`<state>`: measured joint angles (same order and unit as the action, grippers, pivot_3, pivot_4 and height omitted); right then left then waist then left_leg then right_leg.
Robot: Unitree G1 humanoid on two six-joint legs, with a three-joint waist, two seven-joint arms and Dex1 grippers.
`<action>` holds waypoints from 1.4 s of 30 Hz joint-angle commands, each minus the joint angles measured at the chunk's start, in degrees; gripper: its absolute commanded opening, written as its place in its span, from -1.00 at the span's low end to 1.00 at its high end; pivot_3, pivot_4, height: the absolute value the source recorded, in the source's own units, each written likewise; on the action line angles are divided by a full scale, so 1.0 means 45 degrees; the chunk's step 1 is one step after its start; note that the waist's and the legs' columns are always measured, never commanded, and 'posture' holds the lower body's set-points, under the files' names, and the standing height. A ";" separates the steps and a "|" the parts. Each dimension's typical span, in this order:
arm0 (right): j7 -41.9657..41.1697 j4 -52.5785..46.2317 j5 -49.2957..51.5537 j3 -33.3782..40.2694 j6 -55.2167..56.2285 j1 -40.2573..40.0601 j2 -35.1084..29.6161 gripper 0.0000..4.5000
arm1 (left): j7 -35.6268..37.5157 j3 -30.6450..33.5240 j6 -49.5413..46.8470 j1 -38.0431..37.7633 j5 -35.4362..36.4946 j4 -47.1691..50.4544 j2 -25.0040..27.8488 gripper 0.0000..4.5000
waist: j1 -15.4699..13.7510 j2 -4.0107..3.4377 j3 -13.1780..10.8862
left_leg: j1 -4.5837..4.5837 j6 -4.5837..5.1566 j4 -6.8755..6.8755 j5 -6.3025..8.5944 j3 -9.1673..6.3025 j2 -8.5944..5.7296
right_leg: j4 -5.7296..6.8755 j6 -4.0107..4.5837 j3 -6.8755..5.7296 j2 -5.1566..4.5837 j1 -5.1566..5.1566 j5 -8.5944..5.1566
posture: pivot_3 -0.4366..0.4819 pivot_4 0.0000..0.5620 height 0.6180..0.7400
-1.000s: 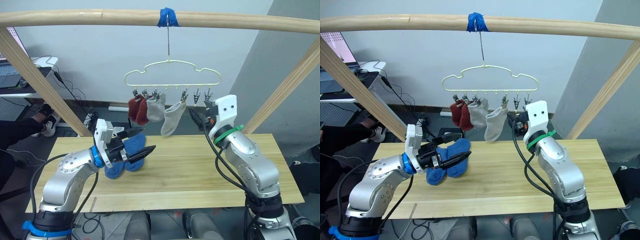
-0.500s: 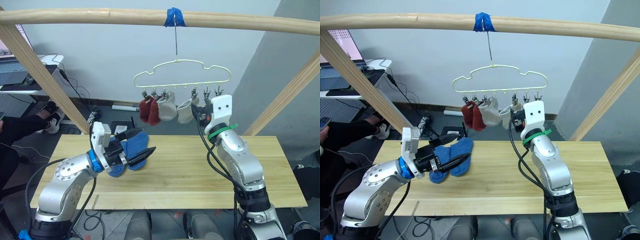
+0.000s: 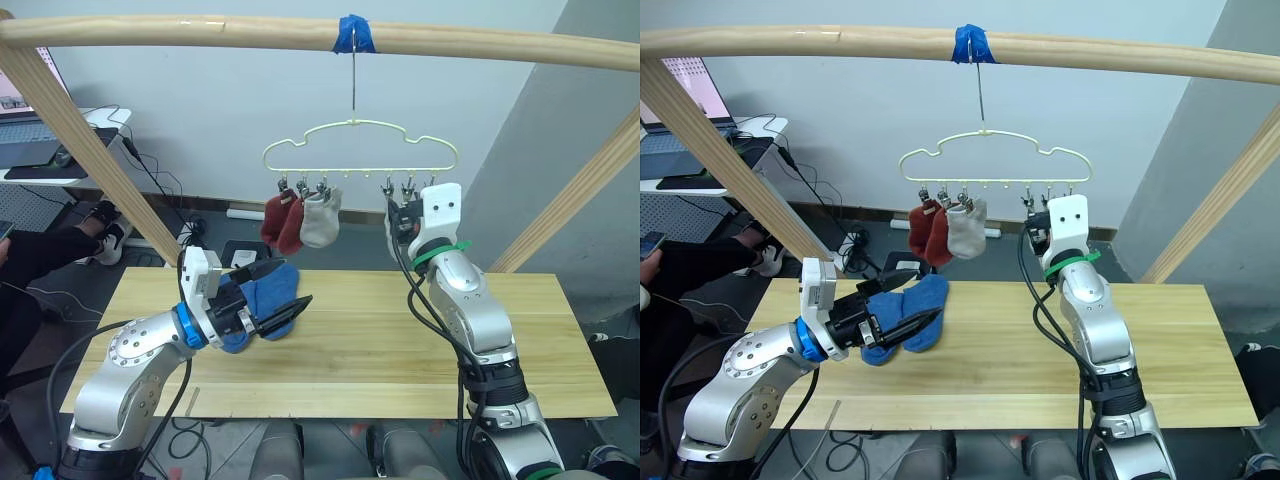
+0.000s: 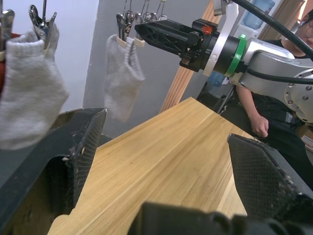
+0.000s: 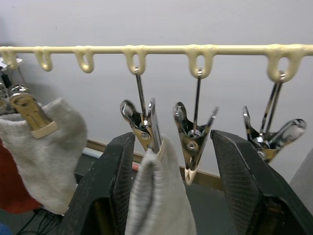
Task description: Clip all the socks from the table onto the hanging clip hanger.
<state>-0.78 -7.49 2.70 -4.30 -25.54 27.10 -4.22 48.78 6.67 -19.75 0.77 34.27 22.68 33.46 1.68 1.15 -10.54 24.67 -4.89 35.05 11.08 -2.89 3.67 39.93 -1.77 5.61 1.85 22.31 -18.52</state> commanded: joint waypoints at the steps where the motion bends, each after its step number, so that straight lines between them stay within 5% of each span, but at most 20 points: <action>1: 0.0319 -0.0065 -0.0267 0.0287 0.0389 0.0287 0.0099 0.15 | -0.0053 0.0271 -0.0002 0.0100 0.0288 0.0564 0.0042 1.00 | -0.0002 0.0000 0.0000 | 0.0000 0.0000 0.0000 0.0000 -0.0001 0.0000 | 0.0001 0.0000 -0.0002 0.0000 0.0000 0.0000 | 0.12 -0.37 1.00; 8: 0.0445 0.0187 -0.0450 0.0461 0.0457 0.0389 0.0148 0.15 | -0.0082 0.0189 0.0054 0.0118 0.0257 0.0497 0.0083 1.00 | -0.0001 -0.0001 0.0000 | 0.0000 0.0000 0.0000 0.0000 -0.0001 0.0001 | 0.0002 0.0001 -0.0002 0.0000 0.0000 0.0001 | 0.13 -0.38 1.00; 10: 0.0432 0.0222 -0.0434 0.0458 0.0470 0.0410 0.0159 -0.02 | -0.0070 0.0169 0.0076 0.0133 0.0230 0.0466 0.0082 1.00 | -0.0001 0.0000 0.0000 | 0.0000 0.0000 -0.0001 0.0000 -0.0001 0.0001 | 0.0001 0.0002 -0.0001 0.0000 0.0000 0.0000 | 0.13 -0.39 1.00; 42: 0.0873 0.1200 -0.0342 0.0906 0.0570 0.1412 0.0985 -0.02 | -0.0083 -0.0072 0.0197 -0.0024 0.0042 0.0638 0.0024 1.00 | 0.0001 -0.0001 0.0000 | -0.0001 0.0000 0.0000 -0.0001 0.0000 0.0000 | 0.0004 0.0004 0.0000 0.0000 0.0000 0.0002 | 0.14 -0.38 1.00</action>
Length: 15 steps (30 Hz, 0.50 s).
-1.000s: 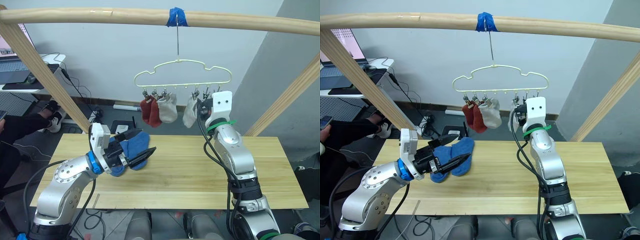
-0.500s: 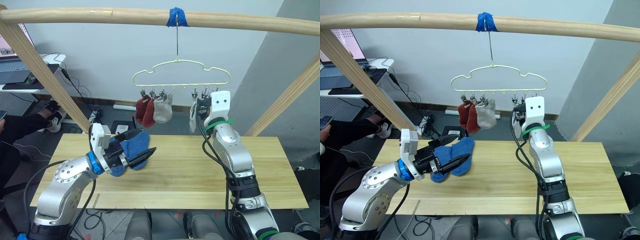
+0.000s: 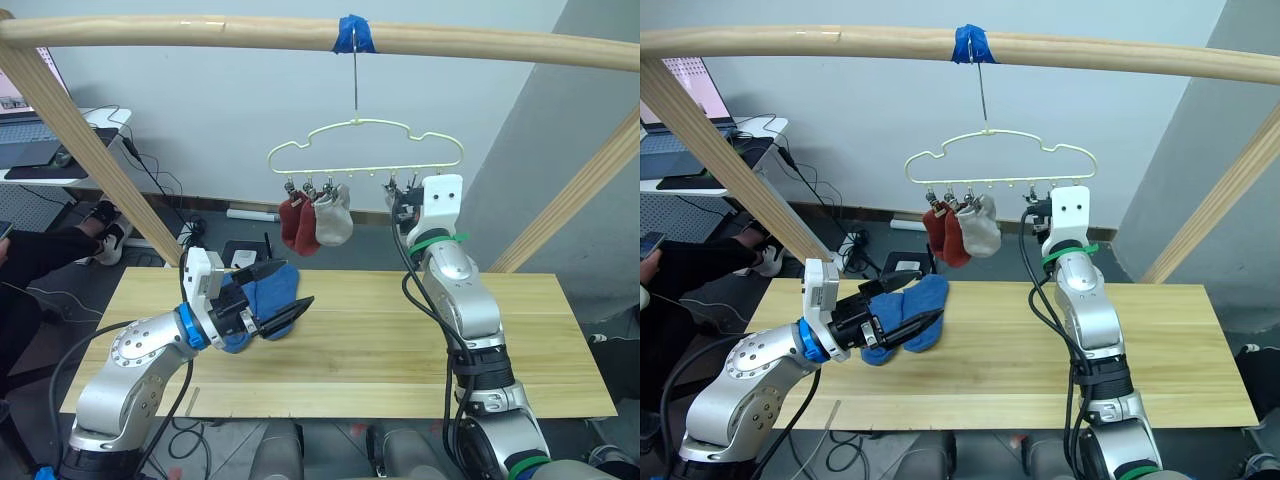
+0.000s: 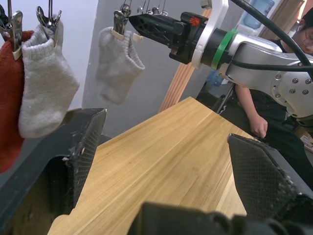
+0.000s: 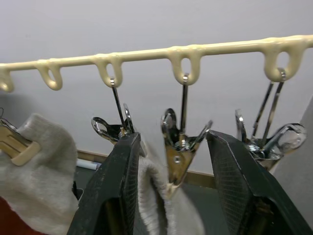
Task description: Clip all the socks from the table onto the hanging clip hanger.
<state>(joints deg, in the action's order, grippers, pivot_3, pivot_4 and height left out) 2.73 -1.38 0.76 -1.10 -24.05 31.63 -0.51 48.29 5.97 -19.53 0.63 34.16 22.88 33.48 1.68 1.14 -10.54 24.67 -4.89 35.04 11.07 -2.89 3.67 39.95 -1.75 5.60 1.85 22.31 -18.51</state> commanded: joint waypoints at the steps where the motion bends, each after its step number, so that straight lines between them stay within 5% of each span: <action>1: 0.0122 -0.0120 0.0116 0.0216 0.0236 0.0443 0.0216 -0.02 | 0.0013 0.0089 0.0136 -0.0021 0.0073 0.0628 0.0020 1.00 | 0.0000 0.0000 0.0000 | 0.0000 0.0000 0.0000 0.0000 0.0000 0.0001 | 0.0000 0.0000 -0.0001 0.0000 0.0000 0.0000 | 0.14 -0.38 1.00; 15: 0.0164 0.0223 0.0262 0.0257 0.0227 0.0803 0.0682 -0.02 | -0.0084 0.0169 0.0123 -0.0403 0.0021 0.0844 0.0060 1.00 | -0.0006 -0.0024 -0.0025 | 0.0000 0.0001 -0.0001 0.0000 -0.0002 0.0000 | 0.0000 0.0000 -0.0003 0.0000 0.0001 0.0000 | 0.18 -0.31 1.00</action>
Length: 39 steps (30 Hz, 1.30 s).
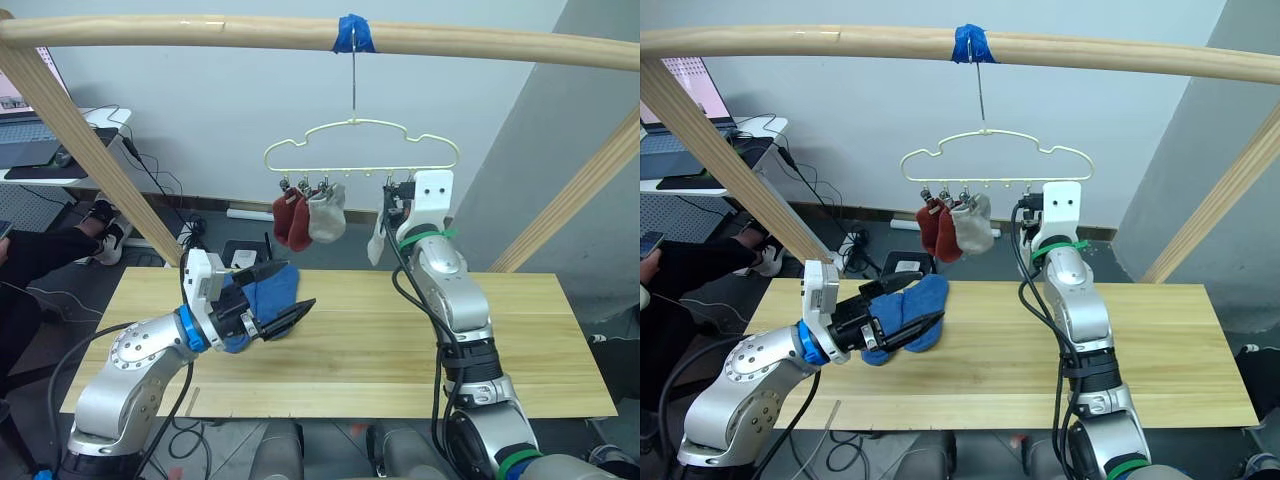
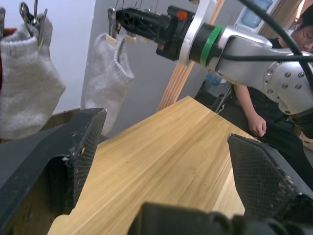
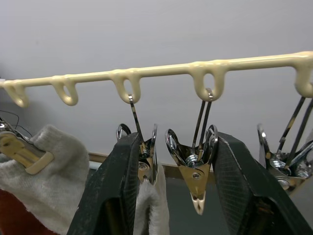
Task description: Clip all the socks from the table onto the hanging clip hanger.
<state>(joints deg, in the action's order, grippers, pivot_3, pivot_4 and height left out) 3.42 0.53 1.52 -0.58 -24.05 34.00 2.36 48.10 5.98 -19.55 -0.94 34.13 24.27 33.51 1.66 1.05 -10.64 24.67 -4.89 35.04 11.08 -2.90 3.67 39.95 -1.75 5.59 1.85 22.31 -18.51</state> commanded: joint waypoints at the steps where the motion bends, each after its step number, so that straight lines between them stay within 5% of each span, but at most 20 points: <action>1: -0.0004 -0.0204 0.0087 0.0152 0.0218 0.0259 0.0020 -0.02 | -0.0050 0.0164 0.0134 -0.0082 0.0017 0.0537 0.0051 1.00 | -0.0002 -0.0004 -0.0007 | 0.0000 0.0000 0.0000 0.0000 0.0000 0.0000 | 0.0000 0.0000 0.0001 0.0000 0.0000 0.0000 | 0.18 -0.31 1.00; 28: -0.1202 -0.2567 0.0069 -0.0282 -0.0800 -0.1475 -0.0952 -0.02 | 0.0111 0.0015 0.0164 0.0088 -0.0094 0.0274 0.0046 1.00 | 0.0000 -0.0026 -0.0071 | 0.0000 0.0000 -0.0012 0.0001 0.0001 0.0000 | -0.0009 0.0002 0.0000 0.0000 0.0002 -0.0016 | 0.13 -0.29 1.00; 39: -0.0601 -0.1699 -0.0130 0.0058 -0.0681 -0.1081 -0.0754 -0.02 | 0.0084 -0.0066 0.0170 0.0027 -0.0127 0.0369 0.0050 1.00 | 0.0002 -0.0026 -0.0074 | 0.0000 0.0000 -0.0015 0.0001 0.0001 0.0001 | -0.0010 0.0003 -0.0001 0.0000 0.0003 -0.0016 | 0.16 -0.31 1.00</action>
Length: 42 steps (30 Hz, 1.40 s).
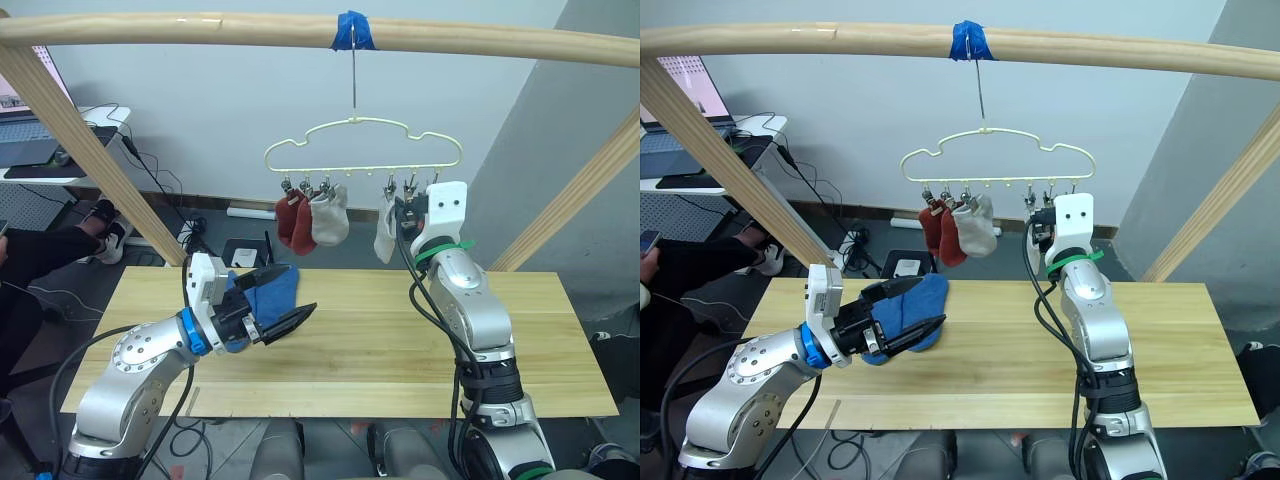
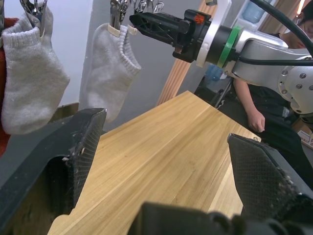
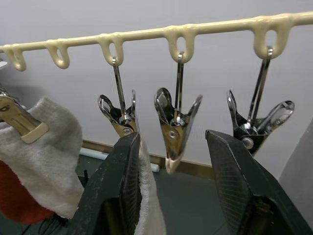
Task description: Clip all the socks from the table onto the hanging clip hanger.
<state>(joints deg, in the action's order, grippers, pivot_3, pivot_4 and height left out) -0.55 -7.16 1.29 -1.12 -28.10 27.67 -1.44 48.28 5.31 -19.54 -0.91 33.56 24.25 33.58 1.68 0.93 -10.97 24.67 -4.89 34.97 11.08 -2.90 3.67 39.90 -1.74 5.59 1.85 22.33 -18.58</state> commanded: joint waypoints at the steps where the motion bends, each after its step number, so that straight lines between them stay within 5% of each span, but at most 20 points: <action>1: 0.0385 0.0170 -0.0108 0.0212 0.0261 0.0430 0.0126 -0.02 | 0.0038 0.0093 0.0161 0.0000 0.0000 0.0398 0.0045 1.00 | -0.0002 0.0000 0.0000 | 0.0000 0.0000 0.0000 0.0000 0.0000 0.0000 | 0.0000 0.0001 0.0000 0.0000 0.0000 0.0000 | 0.16 -0.31 1.00; 18: 0.0742 0.1295 -0.0040 0.0254 0.0953 0.1330 0.0319 -0.02 | -0.0087 0.0007 0.0105 -0.0208 -0.0061 0.0661 0.0032 1.00 | -0.0006 -0.0001 -0.0001 | 0.0000 0.0000 -0.0008 0.0000 0.0001 -0.0001 | -0.0004 0.0002 0.0001 0.0000 0.0001 0.0000 | 0.19 -0.32 1.00; 23: 0.0848 0.1353 -0.0052 0.0284 0.1048 0.1418 0.0343 -0.58 | -0.0110 -0.0021 0.0108 -0.0262 -0.0048 0.0733 0.0022 1.00 | -0.0007 -0.0001 -0.0001 | 0.0000 0.0000 -0.0007 0.0000 0.0001 -0.0001 | -0.0003 0.0004 0.0001 -0.0001 0.0001 0.0001 | 0.18 -0.34 1.00; 42: 0.0831 0.1280 -0.0147 0.0096 0.1119 0.1773 0.0361 -0.58 | -0.0112 -0.0062 0.0152 -0.0228 -0.0082 0.0664 0.0007 1.00 | -0.0006 -0.0003 -0.0002 | 0.0000 0.0000 -0.0009 0.0000 0.0001 0.0000 | -0.0004 0.0005 0.0001 -0.0001 0.0002 0.0001 | 0.17 -0.32 1.00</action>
<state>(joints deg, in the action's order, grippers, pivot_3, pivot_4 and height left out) 2.85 0.32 1.13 -0.84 -24.43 34.68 0.06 47.97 4.78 -19.55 -1.92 33.30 25.00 33.59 1.65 0.92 -10.98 24.67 -4.89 34.93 11.08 -2.89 3.67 39.89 -1.72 5.59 1.84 22.34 -18.58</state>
